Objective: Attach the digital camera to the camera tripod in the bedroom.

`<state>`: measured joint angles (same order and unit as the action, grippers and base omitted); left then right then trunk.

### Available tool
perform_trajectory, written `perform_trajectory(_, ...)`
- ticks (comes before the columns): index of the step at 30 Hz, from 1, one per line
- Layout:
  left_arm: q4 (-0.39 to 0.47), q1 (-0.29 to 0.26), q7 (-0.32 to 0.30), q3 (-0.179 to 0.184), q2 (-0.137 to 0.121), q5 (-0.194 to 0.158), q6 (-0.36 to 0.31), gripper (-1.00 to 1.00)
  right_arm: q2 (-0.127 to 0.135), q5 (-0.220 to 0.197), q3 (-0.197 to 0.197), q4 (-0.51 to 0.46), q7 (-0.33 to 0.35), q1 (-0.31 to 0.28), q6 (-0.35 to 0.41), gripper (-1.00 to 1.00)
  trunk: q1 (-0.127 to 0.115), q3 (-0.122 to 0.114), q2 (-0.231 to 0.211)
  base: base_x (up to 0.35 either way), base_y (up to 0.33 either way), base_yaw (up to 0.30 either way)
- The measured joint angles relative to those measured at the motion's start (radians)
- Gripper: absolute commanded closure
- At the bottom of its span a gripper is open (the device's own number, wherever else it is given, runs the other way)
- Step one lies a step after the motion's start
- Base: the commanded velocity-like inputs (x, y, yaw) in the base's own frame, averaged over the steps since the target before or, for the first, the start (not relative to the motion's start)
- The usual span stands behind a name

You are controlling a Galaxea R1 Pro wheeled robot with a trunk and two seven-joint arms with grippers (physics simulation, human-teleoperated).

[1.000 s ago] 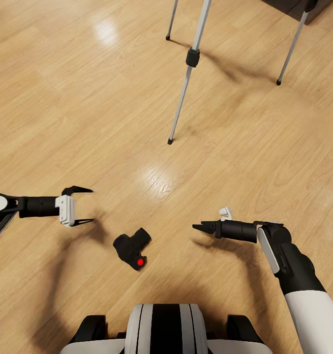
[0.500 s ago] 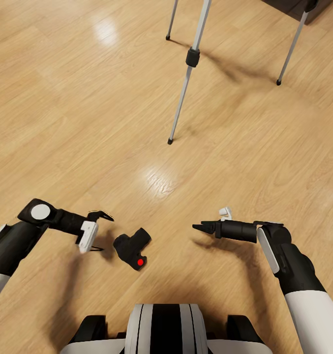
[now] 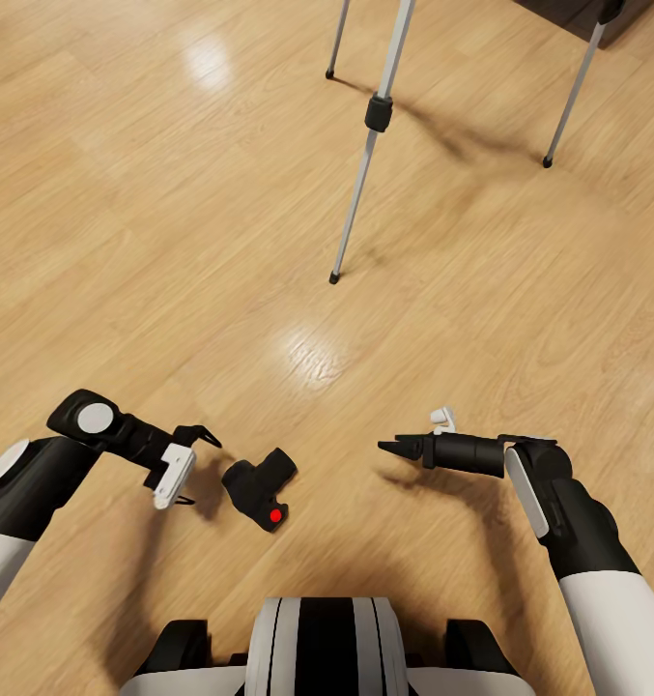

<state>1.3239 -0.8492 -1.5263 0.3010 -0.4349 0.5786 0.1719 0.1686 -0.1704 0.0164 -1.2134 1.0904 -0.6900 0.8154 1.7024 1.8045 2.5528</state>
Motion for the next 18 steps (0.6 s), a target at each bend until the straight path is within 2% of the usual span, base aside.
perform_trajectory(4,0.000,-0.002,0.000,-0.001,0.006,0.001,-0.001,-1.00,0.000,0.000,0.000,0.000,0.000,0.000,0.000,-1.00,0.000,0.000,0.000,0.000,0.000,0.000)
perform_trajectory(6,-0.001,-0.003,0.000,-0.002,0.017,0.000,-0.001,-1.00,0.000,0.000,0.000,0.000,0.000,0.000,0.000,-1.00,0.000,0.000,0.000,0.000,0.000,0.000)
perform_trajectory(8,-0.008,-0.004,0.000,-0.001,0.062,0.006,0.000,-1.00,0.000,0.000,0.000,0.000,-0.001,0.000,0.000,-1.00,0.000,0.000,0.000,0.000,0.000,0.000)
perform_trajectory(10,-0.012,-0.007,0.000,-0.001,0.083,0.009,0.001,-1.00,0.000,0.000,0.000,0.000,-0.001,0.000,0.000,-1.00,0.000,0.000,0.000,0.000,0.000,0.000)
perform_trajectory(11,-0.021,-0.010,0.000,-0.001,0.112,0.013,0.004,-1.00,0.000,0.000,0.000,0.000,0.000,0.000,0.000,-1.00,0.000,0.000,0.000,0.000,0.000,0.000)
perform_trajectory(14,-0.029,-0.012,0.000,0.000,0.136,0.015,0.009,-1.00,0.000,0.000,0.000,0.000,0.000,0.000,0.000,-1.00,0.000,0.000,0.000,0.000,0.000,0.000)
perform_trajectory(18,-0.035,-0.013,0.000,-0.001,0.147,0.016,0.021,-1.00,0.000,0.000,0.000,0.000,0.001,0.000,0.000,-1.00,0.000,0.000,0.000,0.000,0.000,0.000)
